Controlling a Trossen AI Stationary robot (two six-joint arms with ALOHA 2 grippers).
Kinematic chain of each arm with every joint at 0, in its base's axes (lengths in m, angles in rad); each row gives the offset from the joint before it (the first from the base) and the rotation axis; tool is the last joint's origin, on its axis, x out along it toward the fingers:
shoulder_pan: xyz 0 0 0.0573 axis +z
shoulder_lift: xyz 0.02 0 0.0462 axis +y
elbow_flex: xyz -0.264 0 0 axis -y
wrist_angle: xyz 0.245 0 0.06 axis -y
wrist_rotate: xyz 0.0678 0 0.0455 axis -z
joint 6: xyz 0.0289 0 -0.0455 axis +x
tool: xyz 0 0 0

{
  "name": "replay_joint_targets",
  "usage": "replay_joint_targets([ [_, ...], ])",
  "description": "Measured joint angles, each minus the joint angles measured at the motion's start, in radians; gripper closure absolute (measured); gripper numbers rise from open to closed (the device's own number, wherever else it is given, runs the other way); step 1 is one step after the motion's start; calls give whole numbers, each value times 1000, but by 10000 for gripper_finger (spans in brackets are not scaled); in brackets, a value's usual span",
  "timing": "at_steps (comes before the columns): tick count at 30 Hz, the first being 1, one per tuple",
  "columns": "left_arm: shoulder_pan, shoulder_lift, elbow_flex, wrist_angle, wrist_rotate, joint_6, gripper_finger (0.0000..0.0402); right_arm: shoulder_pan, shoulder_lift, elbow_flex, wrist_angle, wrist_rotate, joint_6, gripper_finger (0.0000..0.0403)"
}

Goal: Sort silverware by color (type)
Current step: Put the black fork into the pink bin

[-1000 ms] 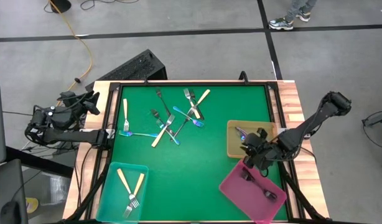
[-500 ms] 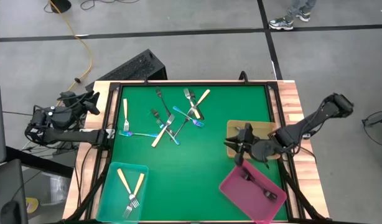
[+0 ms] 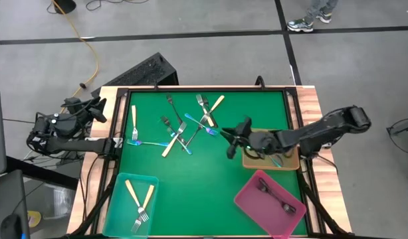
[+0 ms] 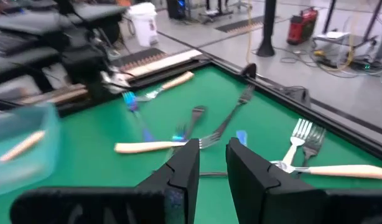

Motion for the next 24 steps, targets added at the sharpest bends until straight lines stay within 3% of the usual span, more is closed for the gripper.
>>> replay_joint_targets([
  [9, 0, 0, 0, 0, 0, 0, 243, -163, 249, 222, -153, -36, -77, 299],
  [18, 0, 0, 0, 0, 0, 1, 243, -305, 392, 457, -404, -61, -78, 297],
  [24, 0, 0, 0, 0, 0, 1, 243, -394, 442, 487, -483, -156, -39, 252],
])
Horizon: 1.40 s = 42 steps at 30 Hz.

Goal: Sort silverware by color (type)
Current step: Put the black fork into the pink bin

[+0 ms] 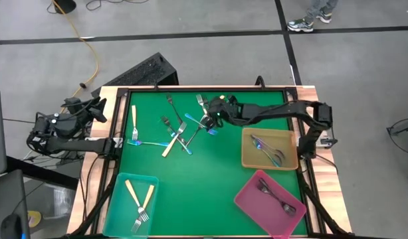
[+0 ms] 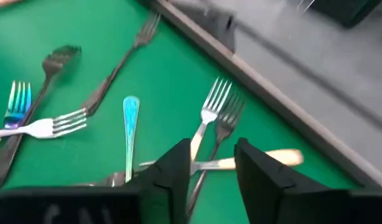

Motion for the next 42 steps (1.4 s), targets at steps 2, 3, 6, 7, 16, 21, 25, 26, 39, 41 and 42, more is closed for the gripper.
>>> replay_joint_targets([
  [2, 0, 0, 0, 0, 0, 0, 243, -27, 20, 0, -26, -79, 11, 227],
  [3, 0, 0, 0, 0, 0, 0, 243, -39, 32, 0, -32, -118, 13, 215],
  [6, 0, 0, 0, 0, 0, 0, 243, -62, 68, 0, -58, -156, 68, 183],
  [7, 0, 0, 0, 0, 0, 0, 243, -64, 81, 0, -65, -158, 87, 176],
  [16, 0, 0, 0, 0, 0, 0, 243, -64, 137, 0, -95, -159, 120, 173],
  [21, 0, 0, 0, 0, 0, 0, 243, -83, 137, 0, -94, -161, 120, 176],
  [25, 0, 0, 0, 0, 0, -1, 243, -101, 137, 0, -93, -163, 120, 176],
  [26, 0, 0, 0, 0, 0, 0, 243, -105, 137, 0, -94, -164, 123, 176],
  [39, 0, 0, 0, 0, 0, -1, 243, -101, 232, 10, -26, -193, 143, 176],
  [41, 0, 0, 0, 0, 0, -1, 243, -109, 236, 8, -38, -193, 144, 176],
  [42, 0, 0, 0, 0, 1, -1, 243, -111, 243, 12, -22, -193, 144, 176],
])
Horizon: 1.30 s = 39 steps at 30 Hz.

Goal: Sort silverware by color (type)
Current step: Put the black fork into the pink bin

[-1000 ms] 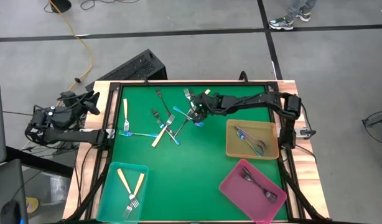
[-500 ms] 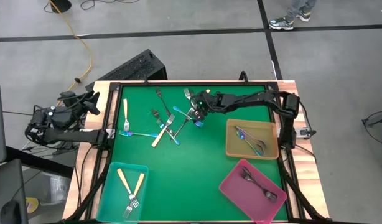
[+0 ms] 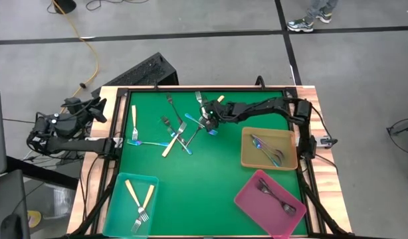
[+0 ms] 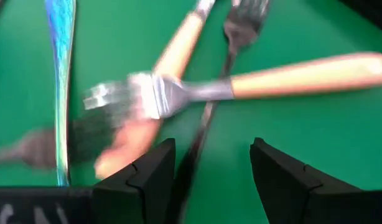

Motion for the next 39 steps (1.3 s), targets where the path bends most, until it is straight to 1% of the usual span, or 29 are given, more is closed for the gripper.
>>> replay_joint_targets([
  [6, 0, 0, 0, 0, -1, 0, 243, -10, 7, -2, -17, -6, 2, 177],
  [9, 0, 0, 0, 0, 0, 0, 243, -10, 7, -2, -18, -6, 2, 185],
  [12, 0, 0, 0, 0, -1, 0, 243, -9, 7, -2, -26, -14, 2, 208],
  [19, 0, 0, 0, 0, -1, 0, 243, -7, 6, -4, -42, -29, -1, 297],
  [24, 0, 0, 0, 0, -1, 0, 243, 2, 5, -4, -48, -43, -1, 343],
  [32, 0, 0, 0, 0, -1, 0, 243, 38, 3, -4, -50, -42, -2, 381],
  [39, 0, 0, 0, 0, -1, 0, 243, 79, 3, -4, -50, -42, -2, 385],
])
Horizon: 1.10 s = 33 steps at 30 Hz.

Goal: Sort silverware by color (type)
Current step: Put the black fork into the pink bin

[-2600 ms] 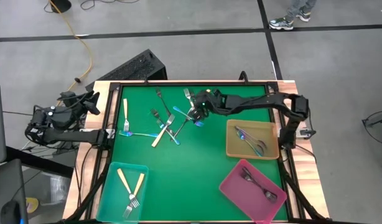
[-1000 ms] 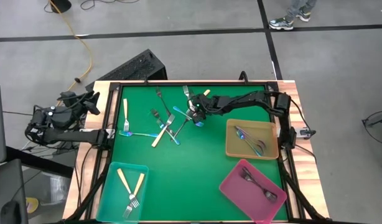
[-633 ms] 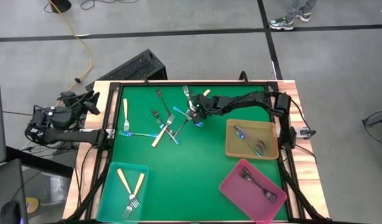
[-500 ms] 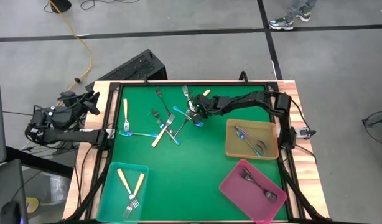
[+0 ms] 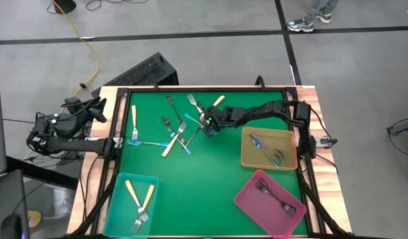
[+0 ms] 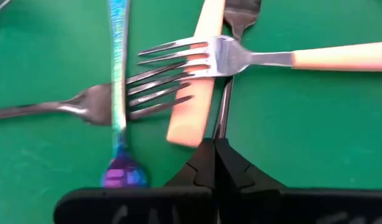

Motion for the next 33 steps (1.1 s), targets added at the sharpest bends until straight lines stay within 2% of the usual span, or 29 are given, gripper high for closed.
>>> replay_joint_targets([
  [11, 0, 0, 0, 0, 0, 0, 243, 70, 0, 15, 6, -9, -2, 385],
  [27, 0, 0, 0, 0, 0, 0, 243, 134, 2, 153, -15, -9, -37, 384],
  [33, 0, 0, 0, 0, 0, 0, 243, 109, 1, 171, -112, 18, -30, 354],
])
